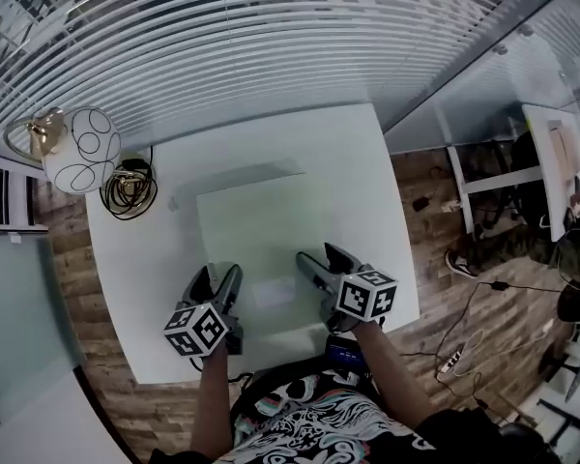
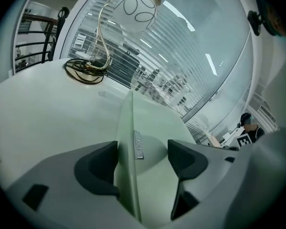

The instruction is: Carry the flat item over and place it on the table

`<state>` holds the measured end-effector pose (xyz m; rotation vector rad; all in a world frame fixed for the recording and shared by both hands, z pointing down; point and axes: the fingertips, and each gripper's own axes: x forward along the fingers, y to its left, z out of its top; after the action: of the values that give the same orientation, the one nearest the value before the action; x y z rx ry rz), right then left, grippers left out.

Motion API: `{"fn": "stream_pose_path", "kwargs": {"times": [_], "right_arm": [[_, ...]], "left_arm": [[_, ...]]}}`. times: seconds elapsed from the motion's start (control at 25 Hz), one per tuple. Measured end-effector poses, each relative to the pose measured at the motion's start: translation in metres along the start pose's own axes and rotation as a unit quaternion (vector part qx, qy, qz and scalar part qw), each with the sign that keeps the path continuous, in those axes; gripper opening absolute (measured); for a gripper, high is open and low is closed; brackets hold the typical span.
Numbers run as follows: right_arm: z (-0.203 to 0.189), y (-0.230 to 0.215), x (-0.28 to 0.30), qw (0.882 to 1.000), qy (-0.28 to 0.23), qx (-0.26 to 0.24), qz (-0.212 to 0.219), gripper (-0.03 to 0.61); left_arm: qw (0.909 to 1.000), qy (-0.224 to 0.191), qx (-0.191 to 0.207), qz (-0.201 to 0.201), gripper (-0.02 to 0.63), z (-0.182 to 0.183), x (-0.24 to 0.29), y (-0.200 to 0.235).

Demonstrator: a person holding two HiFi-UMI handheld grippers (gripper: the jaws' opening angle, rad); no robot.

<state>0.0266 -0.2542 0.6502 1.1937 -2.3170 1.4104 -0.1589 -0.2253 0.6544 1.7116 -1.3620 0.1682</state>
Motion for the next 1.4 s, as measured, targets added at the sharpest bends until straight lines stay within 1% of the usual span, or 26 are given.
{"fn": "stream_pose_path", "kwargs": {"times": [0.16,0.36,0.6,0.76,0.88,1.0,1.08,1.12,1.2,1.28,1.32,1.36,1.4], "right_arm": [[0.001,-0.001,0.005,1.0,0.008,0.002,0.001,0.296],[0.001,-0.003,0.004,1.0,0.012,0.001,0.003,0.296],[-0.001,-0.004,0.005,1.0,0.014,-0.007,-0.005,0.296],[-0.001,-0.005,0.005,1.0,0.02,-0.003,0.011,0.296],[0.0,-0.005,0.006,0.999,0.025,-0.007,0.021,0.296],[0.003,-0.005,0.003,0.999,0.02,-0.006,0.03,0.296],[0.006,-0.003,0.001,0.999,0.013,-0.024,0.027,0.296],[0.007,-0.002,0.0,0.999,0.01,-0.039,0.022,0.296],[0.008,0.001,-0.003,0.997,0.009,-0.08,0.005,0.296],[0.008,0.003,-0.008,0.993,0.008,-0.119,-0.015,0.296],[0.009,0.004,-0.011,0.991,0.003,-0.131,-0.022,0.296],[0.01,0.006,-0.014,0.99,-0.005,-0.135,-0.026,0.296],[0.012,0.009,-0.018,0.991,-0.014,-0.131,-0.026,0.296]], "left_arm": [[0.9999,0.006,0.004,0.011,0.32,0.003,0.003,0.003],[0.9998,0.014,0.004,0.013,0.321,0.001,0.004,0.002],[0.9997,0.017,0.007,0.013,0.321,-0.001,0.006,0.004],[0.9997,0.02,0.009,0.012,0.321,-0.001,0.007,0.003],[0.9995,0.017,0.019,0.019,0.321,0.0,0.007,0.001],[0.9993,0.017,0.023,0.026,0.321,0.001,0.006,-0.001],[0.999,0.014,0.031,0.029,0.321,0.003,0.004,-0.003],[0.9986,0.01,0.041,0.033,0.32,0.005,0.003,-0.004],[0.9967,0.001,0.068,0.046,0.316,0.01,-0.003,-0.006],[0.9954,-0.01,0.081,0.051,0.313,0.012,-0.008,-0.008],[0.9951,-0.018,0.083,0.051,0.313,0.014,-0.011,-0.01],[0.9943,-0.029,0.088,0.053,0.314,0.017,-0.015,-0.011],[0.9925,-0.043,0.099,0.058,0.303,0.021,-0.021,-0.013]]}}
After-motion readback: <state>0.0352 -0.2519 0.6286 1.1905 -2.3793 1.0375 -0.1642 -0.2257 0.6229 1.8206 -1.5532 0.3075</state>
